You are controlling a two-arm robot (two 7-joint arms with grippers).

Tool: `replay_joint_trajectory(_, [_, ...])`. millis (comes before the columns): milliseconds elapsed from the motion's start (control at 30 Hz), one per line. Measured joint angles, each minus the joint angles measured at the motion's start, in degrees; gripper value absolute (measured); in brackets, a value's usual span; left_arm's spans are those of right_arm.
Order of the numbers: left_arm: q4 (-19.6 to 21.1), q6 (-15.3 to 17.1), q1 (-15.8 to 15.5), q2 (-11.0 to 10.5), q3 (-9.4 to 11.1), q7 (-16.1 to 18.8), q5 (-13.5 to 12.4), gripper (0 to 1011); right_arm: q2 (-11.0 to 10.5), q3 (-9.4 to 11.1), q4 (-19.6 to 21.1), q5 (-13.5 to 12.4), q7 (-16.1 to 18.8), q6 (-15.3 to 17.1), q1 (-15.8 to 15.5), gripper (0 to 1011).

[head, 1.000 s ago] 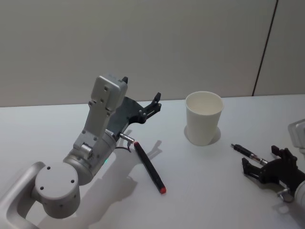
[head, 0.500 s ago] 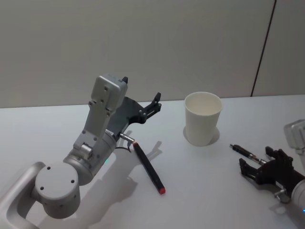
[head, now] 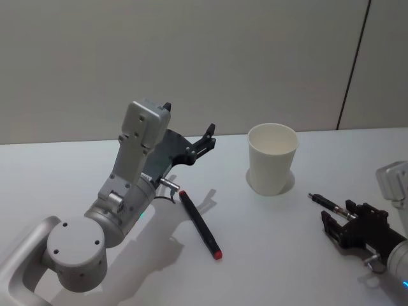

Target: Place the pen into the pen holder.

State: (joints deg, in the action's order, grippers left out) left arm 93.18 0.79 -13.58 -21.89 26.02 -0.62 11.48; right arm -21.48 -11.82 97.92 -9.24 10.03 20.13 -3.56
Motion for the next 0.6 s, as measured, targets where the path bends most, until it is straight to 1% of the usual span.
replay_joint_trajectory(33, [0.0,0.0,0.0,0.0,0.0,0.0,0.0,1001,0.0,0.0,0.0,0.0,0.0,0.0,0.0,567])
replay_joint_trajectory(233, [0.0,0.0,0.0,0.0,0.0,0.0,0.0,1001,0.0,0.0,-0.1,0.1,0.0,0.0,0.0,519])
replay_joint_trajectory(600, [0.0,0.0,0.0,0.0,0.0,0.0,0.0,1001,0.0,0.1,-0.2,0.1,0.0,0.0,0.0,447])
